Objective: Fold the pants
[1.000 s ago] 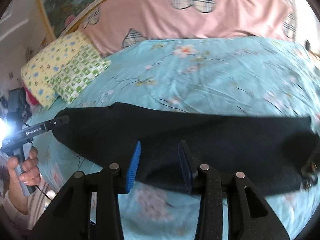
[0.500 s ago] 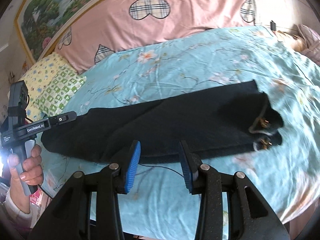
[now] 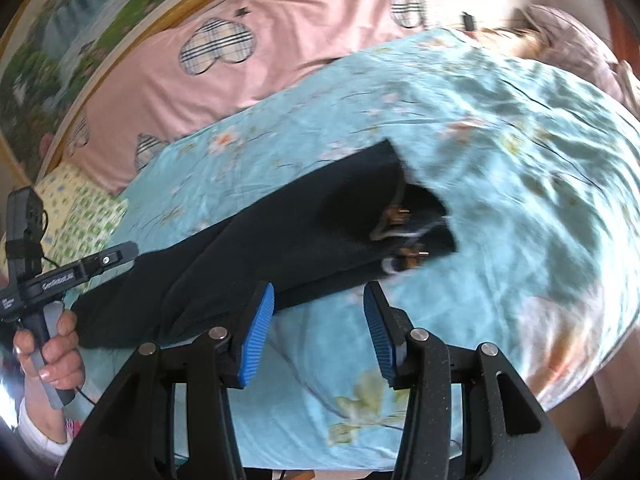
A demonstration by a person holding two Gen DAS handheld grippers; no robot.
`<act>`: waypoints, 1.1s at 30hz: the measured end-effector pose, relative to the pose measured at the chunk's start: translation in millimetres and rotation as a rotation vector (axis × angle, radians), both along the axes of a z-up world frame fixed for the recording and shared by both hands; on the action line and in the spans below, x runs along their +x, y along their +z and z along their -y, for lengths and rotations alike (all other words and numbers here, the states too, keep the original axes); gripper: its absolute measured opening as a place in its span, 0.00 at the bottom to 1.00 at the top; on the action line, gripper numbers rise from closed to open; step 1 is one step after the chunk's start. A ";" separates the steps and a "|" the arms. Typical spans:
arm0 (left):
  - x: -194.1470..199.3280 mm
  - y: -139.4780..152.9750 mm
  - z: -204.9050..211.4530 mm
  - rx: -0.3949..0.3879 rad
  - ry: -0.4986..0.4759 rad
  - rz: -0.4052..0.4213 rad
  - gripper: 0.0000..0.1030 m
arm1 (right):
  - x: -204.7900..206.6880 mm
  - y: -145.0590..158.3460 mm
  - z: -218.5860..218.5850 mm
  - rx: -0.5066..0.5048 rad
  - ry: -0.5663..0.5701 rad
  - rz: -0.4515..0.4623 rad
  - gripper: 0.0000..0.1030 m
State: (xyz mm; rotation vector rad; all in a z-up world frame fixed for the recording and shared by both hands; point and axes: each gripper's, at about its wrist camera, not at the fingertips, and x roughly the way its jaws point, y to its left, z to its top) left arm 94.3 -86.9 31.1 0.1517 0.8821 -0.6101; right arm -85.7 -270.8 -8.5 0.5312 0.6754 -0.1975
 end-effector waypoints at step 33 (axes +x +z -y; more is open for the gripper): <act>53.1 -35.4 209.9 0.167 -0.594 -0.202 0.59 | -3.7 -30.9 62.6 0.229 -0.135 0.112 0.14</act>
